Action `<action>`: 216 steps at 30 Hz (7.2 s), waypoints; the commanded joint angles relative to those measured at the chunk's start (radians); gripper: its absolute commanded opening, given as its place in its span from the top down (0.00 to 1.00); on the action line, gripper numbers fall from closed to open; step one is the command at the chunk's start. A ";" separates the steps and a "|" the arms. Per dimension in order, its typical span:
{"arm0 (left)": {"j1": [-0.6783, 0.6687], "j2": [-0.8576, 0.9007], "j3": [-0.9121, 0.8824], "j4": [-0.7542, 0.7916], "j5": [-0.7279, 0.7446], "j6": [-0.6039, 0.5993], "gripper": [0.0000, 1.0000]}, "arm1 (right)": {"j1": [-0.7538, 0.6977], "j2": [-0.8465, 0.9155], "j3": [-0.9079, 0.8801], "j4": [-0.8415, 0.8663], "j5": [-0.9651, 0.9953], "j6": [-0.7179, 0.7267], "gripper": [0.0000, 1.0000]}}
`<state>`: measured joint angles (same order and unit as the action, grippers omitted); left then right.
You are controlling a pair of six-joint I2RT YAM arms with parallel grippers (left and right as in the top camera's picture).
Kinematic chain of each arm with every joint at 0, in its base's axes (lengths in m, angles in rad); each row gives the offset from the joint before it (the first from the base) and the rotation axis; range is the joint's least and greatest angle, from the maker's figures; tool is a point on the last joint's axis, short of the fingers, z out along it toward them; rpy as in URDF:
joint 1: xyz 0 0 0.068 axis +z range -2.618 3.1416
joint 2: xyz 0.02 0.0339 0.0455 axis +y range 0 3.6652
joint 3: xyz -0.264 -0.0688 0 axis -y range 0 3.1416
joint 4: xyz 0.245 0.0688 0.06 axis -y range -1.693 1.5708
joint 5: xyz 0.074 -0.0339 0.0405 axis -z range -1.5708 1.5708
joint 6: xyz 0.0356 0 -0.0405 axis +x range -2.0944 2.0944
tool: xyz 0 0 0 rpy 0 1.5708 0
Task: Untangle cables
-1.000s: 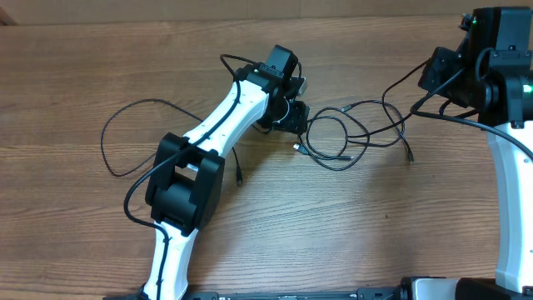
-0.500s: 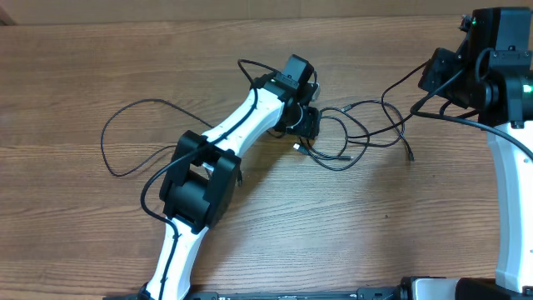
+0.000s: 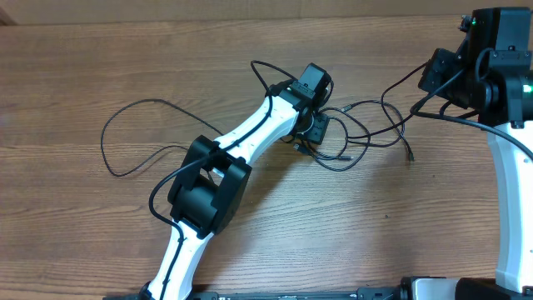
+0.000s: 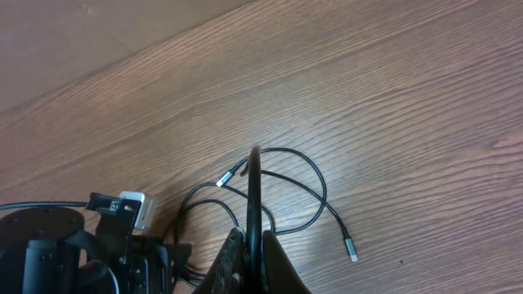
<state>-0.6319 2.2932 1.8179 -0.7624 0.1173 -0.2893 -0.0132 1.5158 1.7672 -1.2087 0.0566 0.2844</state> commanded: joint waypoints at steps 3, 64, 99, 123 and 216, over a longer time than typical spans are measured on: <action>-0.006 0.009 -0.005 0.001 -0.050 -0.050 0.41 | -0.005 -0.029 0.019 -0.002 0.010 0.004 0.96; 0.443 -0.426 -0.068 -0.406 -0.517 -0.146 0.96 | -0.131 -0.029 0.019 -0.108 0.556 0.241 0.96; 0.487 -0.437 -0.068 -0.547 -0.610 -0.354 0.96 | -0.585 -0.006 0.019 0.012 0.413 0.508 0.96; 0.396 -0.439 -0.068 -0.412 0.038 0.079 0.96 | -0.439 0.076 0.019 0.003 -0.127 -0.024 0.96; 0.381 -0.579 -0.068 -0.457 0.064 0.129 0.96 | -0.455 0.115 -0.056 0.076 -0.156 -0.038 0.96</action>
<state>-0.2428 1.7283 1.7531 -1.2194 0.1654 -0.1795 -0.4698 1.6135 1.7195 -1.1133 -0.1513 0.2405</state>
